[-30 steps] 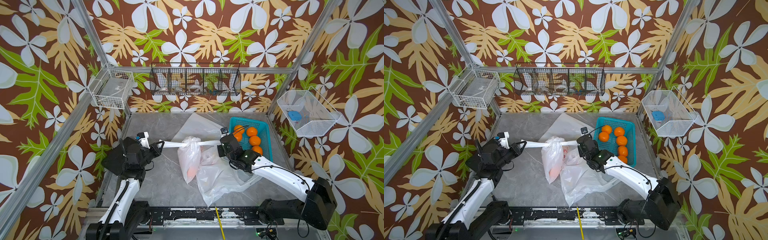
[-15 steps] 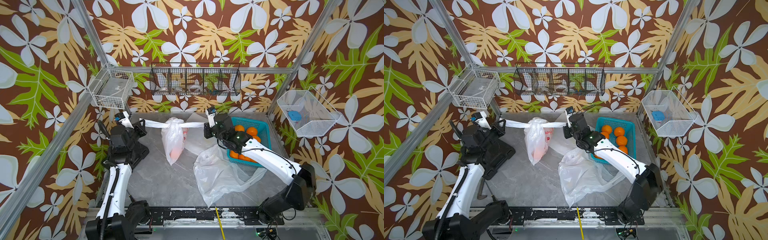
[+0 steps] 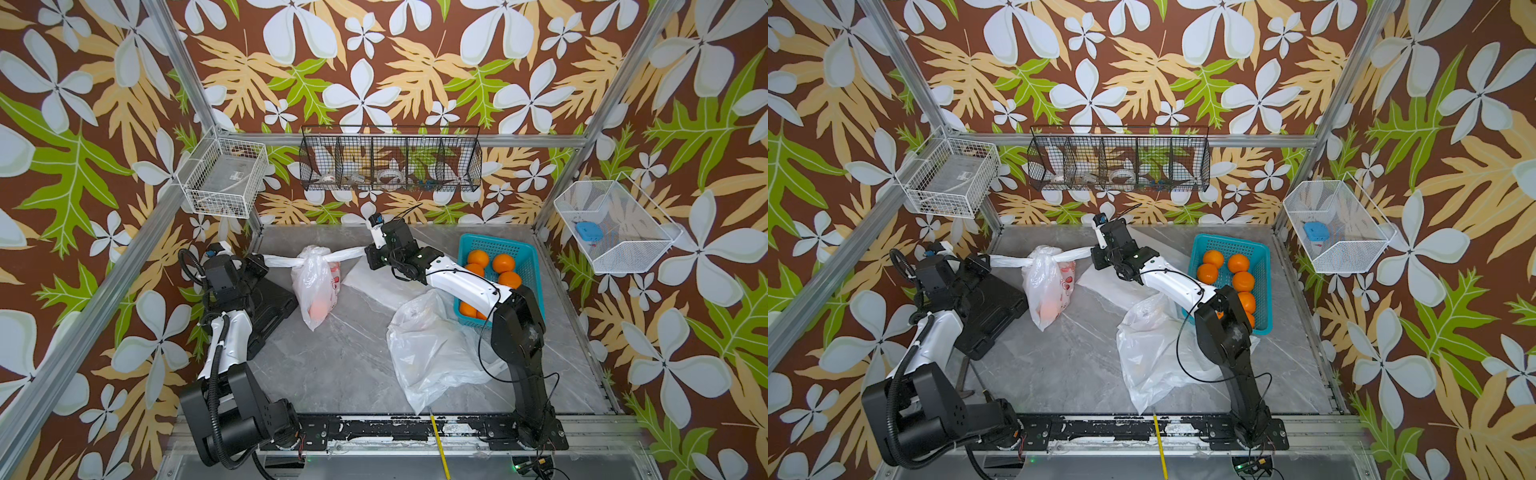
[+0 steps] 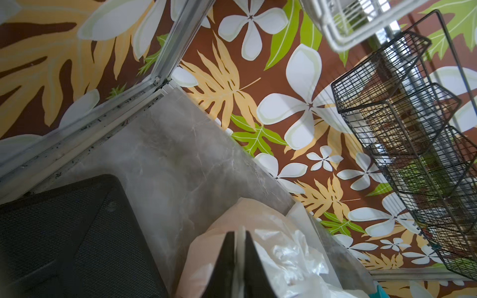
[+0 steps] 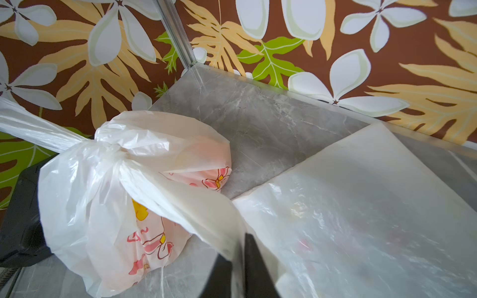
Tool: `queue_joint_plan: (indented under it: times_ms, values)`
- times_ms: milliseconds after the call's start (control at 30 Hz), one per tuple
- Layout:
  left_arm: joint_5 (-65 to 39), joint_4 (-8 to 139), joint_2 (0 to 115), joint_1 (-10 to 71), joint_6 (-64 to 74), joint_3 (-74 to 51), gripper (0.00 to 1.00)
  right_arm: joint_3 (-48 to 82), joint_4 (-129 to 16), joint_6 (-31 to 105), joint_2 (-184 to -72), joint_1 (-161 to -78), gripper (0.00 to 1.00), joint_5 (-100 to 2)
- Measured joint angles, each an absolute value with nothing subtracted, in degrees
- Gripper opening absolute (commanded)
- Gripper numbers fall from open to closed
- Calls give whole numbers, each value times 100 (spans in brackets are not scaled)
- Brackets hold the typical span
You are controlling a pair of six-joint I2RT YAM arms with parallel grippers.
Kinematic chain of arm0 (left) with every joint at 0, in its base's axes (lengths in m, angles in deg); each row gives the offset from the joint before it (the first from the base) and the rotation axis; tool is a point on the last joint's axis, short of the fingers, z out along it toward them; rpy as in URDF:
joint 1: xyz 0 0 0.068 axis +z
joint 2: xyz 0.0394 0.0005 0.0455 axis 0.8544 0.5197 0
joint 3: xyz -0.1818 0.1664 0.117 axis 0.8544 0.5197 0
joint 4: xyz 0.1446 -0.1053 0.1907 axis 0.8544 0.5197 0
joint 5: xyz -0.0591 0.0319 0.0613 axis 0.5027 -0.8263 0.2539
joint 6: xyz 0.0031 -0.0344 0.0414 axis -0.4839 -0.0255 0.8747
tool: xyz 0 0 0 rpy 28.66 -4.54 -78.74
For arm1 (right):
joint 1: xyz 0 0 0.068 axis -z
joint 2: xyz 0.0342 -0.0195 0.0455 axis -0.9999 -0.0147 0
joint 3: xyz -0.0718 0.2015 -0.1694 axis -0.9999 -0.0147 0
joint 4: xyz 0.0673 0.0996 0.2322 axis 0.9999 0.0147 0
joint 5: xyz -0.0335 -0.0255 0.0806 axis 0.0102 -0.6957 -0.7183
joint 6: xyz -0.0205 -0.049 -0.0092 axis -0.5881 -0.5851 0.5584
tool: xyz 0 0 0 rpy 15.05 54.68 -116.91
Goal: Place the oranges into plastic bags & tie knots
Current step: Place the plastic bag at the center of the board, then adjust the plastic bag at the center of the board.
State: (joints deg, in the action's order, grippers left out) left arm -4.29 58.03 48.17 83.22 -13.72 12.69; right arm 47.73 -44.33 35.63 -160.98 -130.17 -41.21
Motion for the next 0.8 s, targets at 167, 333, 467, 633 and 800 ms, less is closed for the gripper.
queue_joint_plan:
  times_ms: [167, 333, 467, 633, 800]
  values:
    - [-418, 5960, 4485, 8329, -1356, 1199, 64, 4200, -4336, 3437, -15287, -12923, 81, -4176]
    - [-407, 6316, 3501, 8279, -1129, 1153, 70, 3072, -4483, 3345, -13694, -12609, 96, -3830]
    - [-372, 6681, 2594, 7962, -810, 1341, 72, 2025, -4520, 3281, -12557, -12237, 98, -3878]
    - [-337, 7140, 1853, 7461, -753, 1848, 72, 1461, -4161, 3262, -11869, -12051, 100, -3996]
    - [-669, 7571, 1300, 5512, -760, 2276, 71, 804, -3941, 3340, -11150, -11511, 100, -4138]
